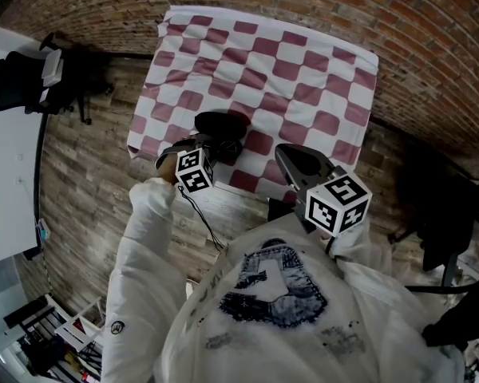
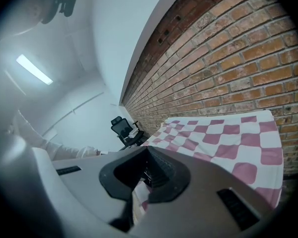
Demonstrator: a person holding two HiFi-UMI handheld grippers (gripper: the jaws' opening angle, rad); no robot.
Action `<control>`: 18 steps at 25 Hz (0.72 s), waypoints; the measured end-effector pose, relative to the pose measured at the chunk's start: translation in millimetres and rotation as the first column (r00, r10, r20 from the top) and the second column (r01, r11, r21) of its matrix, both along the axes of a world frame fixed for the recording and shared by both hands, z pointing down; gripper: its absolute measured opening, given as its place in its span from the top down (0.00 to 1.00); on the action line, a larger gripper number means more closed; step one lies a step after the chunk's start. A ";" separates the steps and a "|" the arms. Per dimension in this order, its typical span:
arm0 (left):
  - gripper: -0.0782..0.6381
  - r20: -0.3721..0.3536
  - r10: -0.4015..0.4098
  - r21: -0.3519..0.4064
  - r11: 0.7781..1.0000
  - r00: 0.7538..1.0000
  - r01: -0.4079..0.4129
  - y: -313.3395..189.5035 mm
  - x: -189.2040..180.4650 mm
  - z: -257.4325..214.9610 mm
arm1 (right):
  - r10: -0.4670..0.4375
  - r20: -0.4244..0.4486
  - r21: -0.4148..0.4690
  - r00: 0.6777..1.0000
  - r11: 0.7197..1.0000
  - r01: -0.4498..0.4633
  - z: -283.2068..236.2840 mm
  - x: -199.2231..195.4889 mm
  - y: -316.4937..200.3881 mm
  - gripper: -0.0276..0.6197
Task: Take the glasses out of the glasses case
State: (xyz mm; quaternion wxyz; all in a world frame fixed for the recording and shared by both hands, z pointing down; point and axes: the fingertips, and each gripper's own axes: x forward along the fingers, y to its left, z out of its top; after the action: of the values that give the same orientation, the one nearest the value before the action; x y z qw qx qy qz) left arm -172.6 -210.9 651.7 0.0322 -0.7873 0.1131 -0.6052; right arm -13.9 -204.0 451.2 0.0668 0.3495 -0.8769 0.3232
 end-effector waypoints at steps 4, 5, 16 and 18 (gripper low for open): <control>0.73 0.014 0.010 0.001 1.000 1.000 -0.010 -4.3 0.1 2.7 | 0.006 -0.001 -0.007 1.000 1.000 -0.006 2.2 3.3 -3.6 0.94; 0.73 0.018 0.013 0.000 1.000 1.000 -0.013 -5.2 0.1 4.0 | 0.008 -0.001 -0.009 1.000 1.000 -0.008 2.7 4.1 -4.5 0.94; 0.73 0.069 0.072 -0.035 0.997 0.995 -0.070 -5.7 3.5 21.2 | 0.025 -0.009 -0.020 1.000 0.999 -0.025 8.0 11.1 -11.1 0.94; 0.73 0.073 0.075 -0.042 0.997 0.995 -0.072 -4.5 2.9 23.9 | 0.030 -0.010 -0.020 0.999 0.999 -0.031 8.2 12.7 -11.7 0.94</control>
State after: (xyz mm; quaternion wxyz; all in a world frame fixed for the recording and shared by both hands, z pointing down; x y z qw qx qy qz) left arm -169.8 -215.3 675.6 0.0429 -0.7682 0.0709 -0.6348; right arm -1.2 -215.8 459.4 0.0694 0.3636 -0.8678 0.3314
